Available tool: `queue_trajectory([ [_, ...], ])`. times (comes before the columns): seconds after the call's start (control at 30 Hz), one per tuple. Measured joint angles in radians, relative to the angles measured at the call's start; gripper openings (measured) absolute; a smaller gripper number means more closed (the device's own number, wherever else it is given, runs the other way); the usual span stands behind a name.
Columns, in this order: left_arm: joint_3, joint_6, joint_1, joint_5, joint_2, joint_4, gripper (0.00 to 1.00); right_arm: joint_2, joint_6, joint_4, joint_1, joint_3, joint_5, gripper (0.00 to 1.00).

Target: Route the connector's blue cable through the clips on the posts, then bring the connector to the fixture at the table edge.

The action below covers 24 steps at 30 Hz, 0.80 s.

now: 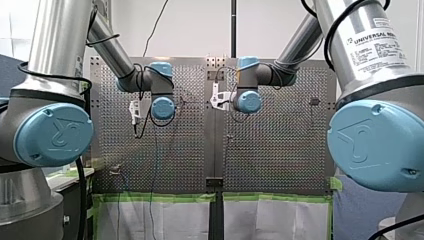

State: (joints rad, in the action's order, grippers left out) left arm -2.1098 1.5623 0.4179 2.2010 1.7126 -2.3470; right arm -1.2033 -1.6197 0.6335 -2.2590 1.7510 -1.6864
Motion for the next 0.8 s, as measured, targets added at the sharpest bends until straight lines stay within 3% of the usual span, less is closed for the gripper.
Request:
queue_trajectory([
  [0.2, 0.02, -0.014, -0.047, -0.035, -0.034, -0.033, 0.0, 0.001, -0.007, -0.021, 0.006, -0.023, 0.005, 0.0],
  [0.8, 0.059, 0.0, -0.096, -0.157, -0.017, -0.063, 0.0, 0.01, -0.027, -0.042, 0.043, -0.043, 0.023, 0.0],
])
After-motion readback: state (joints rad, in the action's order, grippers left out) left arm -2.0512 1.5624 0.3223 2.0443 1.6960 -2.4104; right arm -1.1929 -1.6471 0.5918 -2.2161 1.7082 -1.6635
